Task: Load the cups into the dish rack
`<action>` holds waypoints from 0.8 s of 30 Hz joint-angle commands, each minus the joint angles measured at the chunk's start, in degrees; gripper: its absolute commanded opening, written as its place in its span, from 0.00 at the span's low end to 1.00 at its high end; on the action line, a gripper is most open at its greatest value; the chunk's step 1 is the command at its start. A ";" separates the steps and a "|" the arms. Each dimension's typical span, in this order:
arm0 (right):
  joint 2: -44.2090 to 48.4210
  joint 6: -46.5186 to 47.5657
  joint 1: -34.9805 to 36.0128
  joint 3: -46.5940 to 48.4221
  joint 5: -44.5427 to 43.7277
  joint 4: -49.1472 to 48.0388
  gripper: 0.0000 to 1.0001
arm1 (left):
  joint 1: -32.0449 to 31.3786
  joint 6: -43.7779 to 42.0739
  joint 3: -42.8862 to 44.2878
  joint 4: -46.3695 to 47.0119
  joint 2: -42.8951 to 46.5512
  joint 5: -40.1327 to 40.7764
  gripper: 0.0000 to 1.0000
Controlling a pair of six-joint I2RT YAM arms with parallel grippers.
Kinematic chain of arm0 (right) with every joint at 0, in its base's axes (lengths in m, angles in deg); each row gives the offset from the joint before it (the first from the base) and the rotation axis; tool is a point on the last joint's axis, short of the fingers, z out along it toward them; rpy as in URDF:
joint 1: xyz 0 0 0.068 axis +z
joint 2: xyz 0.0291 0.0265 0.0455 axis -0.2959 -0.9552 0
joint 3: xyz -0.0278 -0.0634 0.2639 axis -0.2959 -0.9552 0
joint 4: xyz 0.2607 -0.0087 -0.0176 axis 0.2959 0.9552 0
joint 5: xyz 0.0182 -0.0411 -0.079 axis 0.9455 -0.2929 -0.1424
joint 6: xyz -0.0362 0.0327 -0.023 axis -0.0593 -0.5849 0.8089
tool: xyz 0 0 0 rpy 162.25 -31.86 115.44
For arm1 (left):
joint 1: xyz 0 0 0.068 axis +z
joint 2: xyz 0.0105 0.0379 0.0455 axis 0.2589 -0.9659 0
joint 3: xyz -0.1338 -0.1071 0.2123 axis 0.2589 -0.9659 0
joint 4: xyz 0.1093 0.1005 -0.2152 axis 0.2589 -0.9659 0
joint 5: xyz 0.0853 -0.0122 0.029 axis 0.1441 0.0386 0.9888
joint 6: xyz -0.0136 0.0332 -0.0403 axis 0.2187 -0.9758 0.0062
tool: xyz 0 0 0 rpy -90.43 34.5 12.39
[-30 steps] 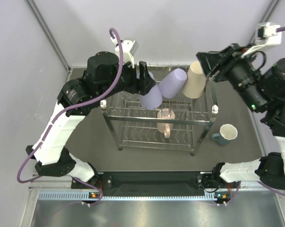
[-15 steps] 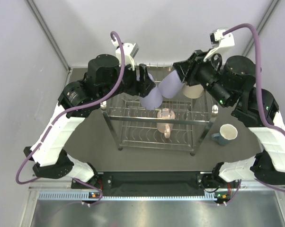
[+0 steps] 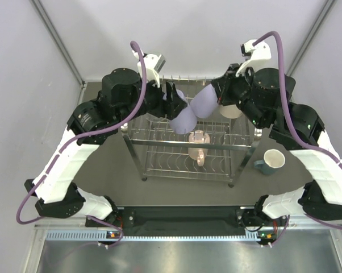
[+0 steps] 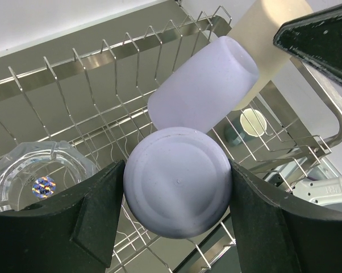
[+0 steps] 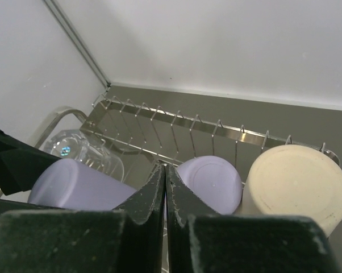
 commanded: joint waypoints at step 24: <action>3.24 0.58 -5.64 -6.01 1.79 -0.03 0.00 | -0.27 1.02 -1.13 2.65 0.95 -3.55 0.89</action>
